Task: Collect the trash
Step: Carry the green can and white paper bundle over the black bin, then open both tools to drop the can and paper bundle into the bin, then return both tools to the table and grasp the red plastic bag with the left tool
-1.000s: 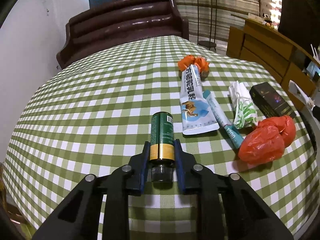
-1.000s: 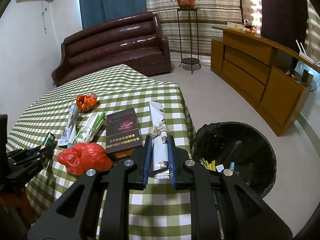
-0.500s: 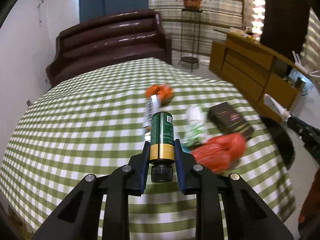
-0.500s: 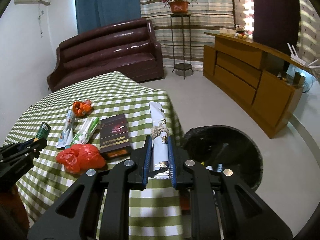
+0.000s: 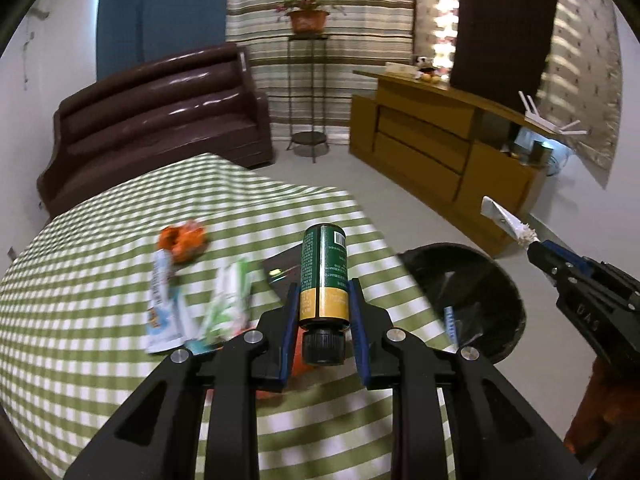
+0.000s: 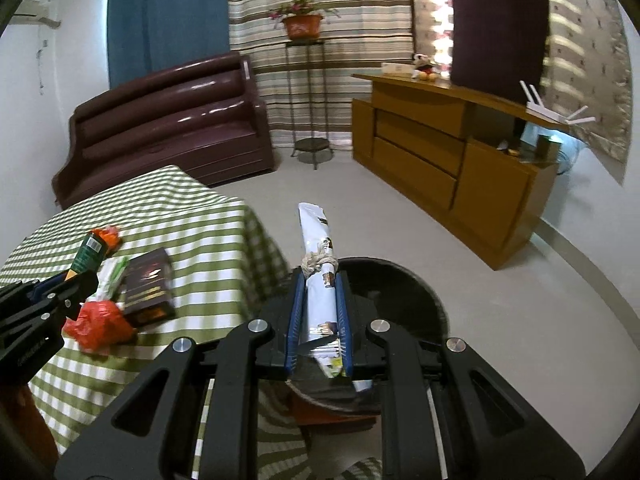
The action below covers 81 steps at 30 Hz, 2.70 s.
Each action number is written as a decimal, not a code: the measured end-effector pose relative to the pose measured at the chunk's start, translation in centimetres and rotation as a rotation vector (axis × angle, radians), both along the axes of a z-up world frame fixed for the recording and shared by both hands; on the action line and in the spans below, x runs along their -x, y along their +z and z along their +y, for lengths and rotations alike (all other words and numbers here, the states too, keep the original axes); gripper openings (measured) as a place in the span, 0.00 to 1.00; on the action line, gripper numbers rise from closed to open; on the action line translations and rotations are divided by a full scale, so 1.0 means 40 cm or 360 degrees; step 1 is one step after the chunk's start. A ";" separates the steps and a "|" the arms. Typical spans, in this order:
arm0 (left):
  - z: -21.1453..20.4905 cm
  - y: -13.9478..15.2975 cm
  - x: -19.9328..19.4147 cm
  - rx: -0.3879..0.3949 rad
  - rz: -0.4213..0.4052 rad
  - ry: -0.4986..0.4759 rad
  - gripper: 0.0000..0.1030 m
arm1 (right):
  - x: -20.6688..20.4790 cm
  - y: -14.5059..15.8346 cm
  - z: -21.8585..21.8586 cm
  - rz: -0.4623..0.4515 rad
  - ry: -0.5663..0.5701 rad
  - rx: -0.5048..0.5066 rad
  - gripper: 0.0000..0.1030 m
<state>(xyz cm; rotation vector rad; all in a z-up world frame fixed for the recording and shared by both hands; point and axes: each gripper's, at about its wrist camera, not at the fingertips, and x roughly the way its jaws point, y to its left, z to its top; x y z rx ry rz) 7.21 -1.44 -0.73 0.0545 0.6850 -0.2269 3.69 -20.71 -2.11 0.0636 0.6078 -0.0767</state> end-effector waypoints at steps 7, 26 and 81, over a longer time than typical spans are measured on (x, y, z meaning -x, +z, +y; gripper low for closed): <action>-0.087 -0.014 -0.031 0.0003 0.0009 -0.0077 0.24 | 0.001 -0.011 -0.046 -0.0013 -0.0071 0.0025 0.16; -0.233 -0.066 -0.091 -0.0048 0.0050 -0.0148 0.24 | -0.029 -0.062 -0.109 0.0026 -0.0149 0.0022 0.16; -0.030 -0.068 0.011 -0.0163 0.0087 0.0108 0.63 | -0.023 -0.087 0.030 0.0103 0.0036 -0.0046 0.68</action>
